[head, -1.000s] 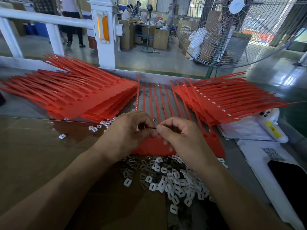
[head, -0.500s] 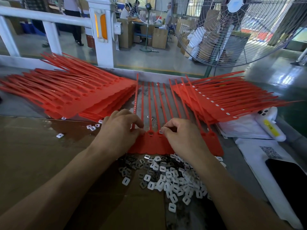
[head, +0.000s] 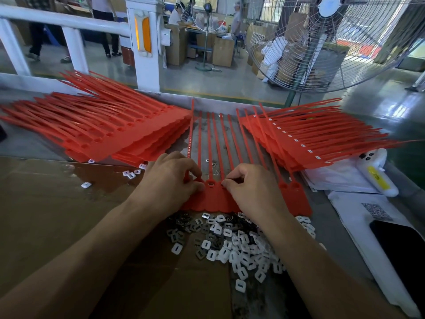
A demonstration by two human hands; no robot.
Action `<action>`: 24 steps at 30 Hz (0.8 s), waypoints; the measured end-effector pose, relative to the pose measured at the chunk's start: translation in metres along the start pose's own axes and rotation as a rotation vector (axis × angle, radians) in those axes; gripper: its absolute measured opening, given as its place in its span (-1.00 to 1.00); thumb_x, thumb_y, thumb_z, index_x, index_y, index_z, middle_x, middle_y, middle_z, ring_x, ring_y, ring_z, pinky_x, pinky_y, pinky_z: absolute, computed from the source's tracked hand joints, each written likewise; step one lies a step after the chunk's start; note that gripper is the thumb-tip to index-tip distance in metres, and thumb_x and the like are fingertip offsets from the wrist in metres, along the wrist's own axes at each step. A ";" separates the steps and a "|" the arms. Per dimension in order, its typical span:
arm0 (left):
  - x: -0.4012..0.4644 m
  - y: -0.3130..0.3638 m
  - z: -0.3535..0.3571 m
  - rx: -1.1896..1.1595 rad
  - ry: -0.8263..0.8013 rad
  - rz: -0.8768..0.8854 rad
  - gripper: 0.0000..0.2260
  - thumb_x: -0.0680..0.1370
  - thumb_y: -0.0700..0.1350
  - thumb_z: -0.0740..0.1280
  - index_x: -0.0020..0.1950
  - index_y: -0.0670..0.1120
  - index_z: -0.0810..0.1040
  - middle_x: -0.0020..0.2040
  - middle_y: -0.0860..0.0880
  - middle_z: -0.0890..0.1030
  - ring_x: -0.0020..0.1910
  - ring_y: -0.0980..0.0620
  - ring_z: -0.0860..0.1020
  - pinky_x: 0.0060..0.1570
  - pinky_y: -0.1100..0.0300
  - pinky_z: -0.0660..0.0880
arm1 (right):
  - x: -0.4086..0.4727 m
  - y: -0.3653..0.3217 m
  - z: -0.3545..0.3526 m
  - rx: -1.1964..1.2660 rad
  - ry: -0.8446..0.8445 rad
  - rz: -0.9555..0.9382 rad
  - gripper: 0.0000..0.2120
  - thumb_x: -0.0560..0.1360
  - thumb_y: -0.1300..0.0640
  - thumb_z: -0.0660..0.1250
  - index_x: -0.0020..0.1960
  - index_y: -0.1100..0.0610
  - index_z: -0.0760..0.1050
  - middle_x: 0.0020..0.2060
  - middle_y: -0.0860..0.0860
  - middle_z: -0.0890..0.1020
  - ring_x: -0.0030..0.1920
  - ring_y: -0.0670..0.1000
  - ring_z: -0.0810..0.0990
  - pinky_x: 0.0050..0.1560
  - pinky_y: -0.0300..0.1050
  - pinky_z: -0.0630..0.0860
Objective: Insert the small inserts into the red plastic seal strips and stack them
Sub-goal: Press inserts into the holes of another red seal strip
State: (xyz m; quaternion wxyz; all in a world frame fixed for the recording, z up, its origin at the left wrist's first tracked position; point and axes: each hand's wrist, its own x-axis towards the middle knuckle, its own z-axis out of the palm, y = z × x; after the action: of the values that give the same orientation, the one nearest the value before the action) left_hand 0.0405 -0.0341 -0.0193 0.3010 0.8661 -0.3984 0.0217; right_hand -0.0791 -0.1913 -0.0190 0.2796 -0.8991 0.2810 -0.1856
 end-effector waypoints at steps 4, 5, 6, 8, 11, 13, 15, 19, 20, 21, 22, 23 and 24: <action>0.000 -0.001 0.000 -0.001 -0.005 0.001 -0.78 0.47 0.13 0.50 0.10 0.16 0.66 0.10 0.15 0.50 0.21 0.05 0.43 0.31 -0.07 0.38 | -0.001 0.000 0.000 0.045 -0.006 -0.006 -0.97 0.55 0.00 0.47 -0.06 -0.06 0.66 -0.16 -0.15 0.68 -0.09 -0.09 0.66 0.02 0.04 0.64; 0.000 -0.001 0.000 -0.003 -0.005 0.001 -0.78 0.47 0.13 0.50 0.09 0.16 0.65 0.10 0.15 0.50 0.21 0.05 0.43 0.31 -0.07 0.38 | -0.001 0.001 -0.001 0.051 -0.010 -0.013 -0.97 0.56 0.01 0.47 -0.06 -0.06 0.66 -0.15 -0.15 0.68 -0.09 -0.09 0.66 0.02 0.04 0.63; 0.001 -0.001 0.000 -0.005 -0.005 0.002 -0.78 0.47 0.13 0.50 0.09 0.17 0.65 0.10 0.15 0.50 0.20 0.06 0.43 0.32 -0.07 0.38 | -0.002 0.002 -0.002 0.058 -0.013 -0.022 -0.97 0.56 0.01 0.46 -0.06 -0.06 0.66 -0.14 -0.16 0.68 -0.09 -0.11 0.65 0.02 0.03 0.62; 0.001 -0.001 0.000 -0.009 -0.008 0.003 -0.78 0.47 0.13 0.50 0.09 0.17 0.65 0.09 0.16 0.49 0.20 0.06 0.42 0.32 -0.07 0.38 | -0.002 0.004 -0.002 0.073 -0.024 -0.040 -0.95 0.58 0.03 0.44 -0.05 -0.06 0.67 -0.10 -0.18 0.68 -0.07 -0.17 0.62 0.01 -0.04 0.61; 0.000 -0.001 0.000 -0.009 -0.014 0.002 -0.77 0.48 0.14 0.50 0.10 0.17 0.64 0.07 0.17 0.48 0.18 0.07 0.42 0.32 -0.07 0.38 | -0.004 0.007 -0.004 0.061 -0.047 -0.078 -0.91 0.60 0.06 0.42 0.00 -0.07 0.70 -0.06 -0.20 0.69 -0.05 -0.21 0.61 -0.02 -0.20 0.58; 0.000 -0.001 0.000 -0.015 -0.013 -0.001 -0.77 0.48 0.14 0.50 0.10 0.17 0.64 0.07 0.17 0.48 0.18 0.08 0.41 0.32 -0.07 0.38 | -0.004 0.008 -0.004 0.035 -0.054 -0.099 -0.89 0.60 0.07 0.41 0.03 -0.07 0.71 -0.06 -0.20 0.68 -0.07 -0.21 0.60 -0.05 -0.24 0.57; 0.000 0.000 0.000 -0.022 -0.015 -0.005 -0.77 0.48 0.13 0.50 0.10 0.17 0.64 0.07 0.16 0.48 0.19 0.08 0.41 0.33 -0.08 0.37 | -0.004 0.008 -0.004 0.033 -0.056 -0.101 -0.89 0.60 0.08 0.41 0.04 -0.07 0.71 -0.06 -0.19 0.68 -0.07 -0.21 0.60 -0.06 -0.25 0.57; 0.000 0.000 -0.001 -0.026 -0.020 -0.010 -0.77 0.48 0.12 0.50 0.11 0.15 0.64 0.08 0.16 0.48 0.19 0.08 0.42 0.33 -0.07 0.37 | -0.004 0.007 -0.006 0.041 -0.067 -0.100 -0.86 0.61 0.08 0.39 0.07 -0.09 0.71 -0.01 -0.19 0.69 -0.06 -0.21 0.61 -0.06 -0.29 0.56; 0.000 0.000 -0.001 -0.030 -0.021 -0.010 -0.77 0.48 0.11 0.50 0.11 0.15 0.65 0.08 0.16 0.49 0.18 0.08 0.42 0.33 -0.06 0.38 | -0.005 0.007 -0.007 0.038 -0.071 -0.099 -0.85 0.62 0.09 0.39 0.07 -0.10 0.72 0.00 -0.20 0.70 -0.07 -0.22 0.62 -0.08 -0.34 0.54; 0.000 0.000 -0.001 -0.032 -0.021 -0.010 -0.77 0.48 0.11 0.50 0.11 0.15 0.65 0.08 0.15 0.49 0.18 0.08 0.42 0.33 -0.06 0.38 | -0.005 0.007 -0.007 0.032 -0.074 -0.097 -0.84 0.62 0.09 0.38 0.08 -0.11 0.71 0.02 -0.21 0.70 -0.09 -0.23 0.62 -0.11 -0.38 0.52; 0.000 0.000 -0.001 -0.033 -0.021 -0.008 -0.77 0.48 0.11 0.50 0.12 0.15 0.65 0.08 0.15 0.49 0.18 0.09 0.42 0.33 -0.05 0.38 | -0.006 0.007 -0.008 0.024 -0.075 -0.098 -0.83 0.62 0.09 0.37 0.09 -0.12 0.71 0.05 -0.21 0.70 -0.11 -0.24 0.62 -0.13 -0.41 0.50; 0.000 -0.001 -0.001 -0.031 -0.022 -0.005 -0.77 0.49 0.12 0.50 0.12 0.15 0.65 0.08 0.15 0.49 0.17 0.09 0.42 0.32 -0.05 0.39 | -0.006 0.007 -0.008 0.016 -0.074 -0.103 -0.82 0.62 0.10 0.37 0.10 -0.12 0.72 0.07 -0.21 0.70 -0.11 -0.26 0.60 -0.13 -0.44 0.47; 0.000 -0.001 -0.001 -0.028 -0.023 -0.003 -0.77 0.49 0.12 0.50 0.12 0.15 0.65 0.08 0.15 0.50 0.17 0.09 0.43 0.31 -0.04 0.40 | -0.007 0.007 -0.009 0.005 -0.071 -0.113 -0.81 0.62 0.11 0.37 0.10 -0.11 0.72 0.10 -0.20 0.69 -0.10 -0.27 0.58 -0.11 -0.46 0.44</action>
State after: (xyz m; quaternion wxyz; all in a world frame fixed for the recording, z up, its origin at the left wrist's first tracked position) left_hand 0.0415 -0.0335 -0.0190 0.3084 0.8627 -0.4007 0.0058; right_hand -0.0911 -0.1953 -0.0175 0.2808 -0.9188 0.2193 -0.1697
